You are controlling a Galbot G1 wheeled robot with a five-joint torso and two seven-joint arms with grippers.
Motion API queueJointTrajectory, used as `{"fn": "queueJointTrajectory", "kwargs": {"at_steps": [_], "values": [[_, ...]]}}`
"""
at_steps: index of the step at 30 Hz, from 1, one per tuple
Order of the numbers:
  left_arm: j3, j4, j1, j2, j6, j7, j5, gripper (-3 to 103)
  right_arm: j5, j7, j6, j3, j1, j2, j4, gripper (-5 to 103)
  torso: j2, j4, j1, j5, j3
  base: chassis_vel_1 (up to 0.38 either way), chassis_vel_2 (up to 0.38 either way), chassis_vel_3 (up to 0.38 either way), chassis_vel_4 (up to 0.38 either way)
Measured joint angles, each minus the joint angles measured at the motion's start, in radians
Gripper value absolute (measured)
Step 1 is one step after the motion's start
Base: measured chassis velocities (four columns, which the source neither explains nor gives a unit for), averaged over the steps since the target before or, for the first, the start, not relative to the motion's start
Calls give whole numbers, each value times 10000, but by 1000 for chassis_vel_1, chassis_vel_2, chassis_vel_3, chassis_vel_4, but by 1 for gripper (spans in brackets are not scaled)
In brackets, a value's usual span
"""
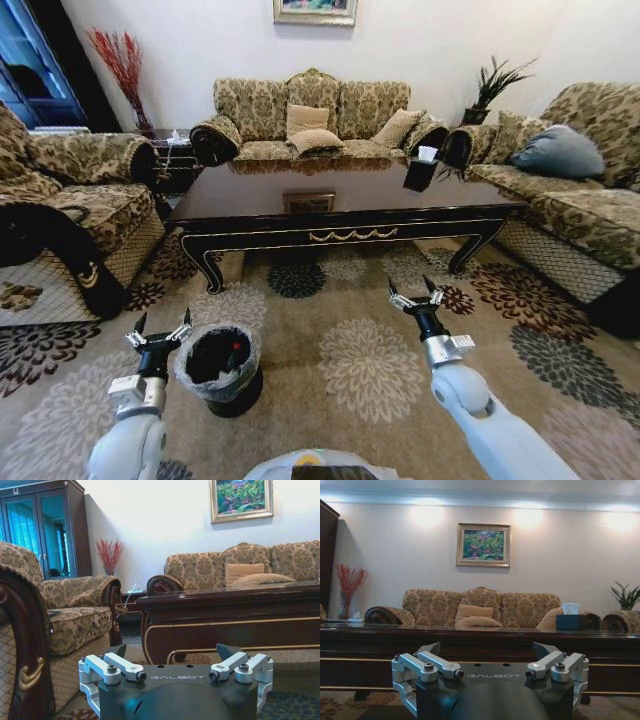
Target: Move to the front of the table and pick up the trash from the floor, then place it into the trash bin.
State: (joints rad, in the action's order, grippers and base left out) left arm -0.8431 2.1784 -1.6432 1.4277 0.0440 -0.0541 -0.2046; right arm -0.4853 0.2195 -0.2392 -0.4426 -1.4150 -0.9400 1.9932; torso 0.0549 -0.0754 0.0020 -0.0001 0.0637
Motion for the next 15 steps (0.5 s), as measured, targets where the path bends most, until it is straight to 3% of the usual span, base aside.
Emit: {"fn": "queueJointTrajectory", "kwargs": {"at_steps": [15], "values": [[-3, -23, 0, -16, 37, 4, -29, 100, -23, -114, 17, 34, 7, -27, -30, 100, 0, 0, 1, 1, 1, 0, 0, 0, 0]]}}
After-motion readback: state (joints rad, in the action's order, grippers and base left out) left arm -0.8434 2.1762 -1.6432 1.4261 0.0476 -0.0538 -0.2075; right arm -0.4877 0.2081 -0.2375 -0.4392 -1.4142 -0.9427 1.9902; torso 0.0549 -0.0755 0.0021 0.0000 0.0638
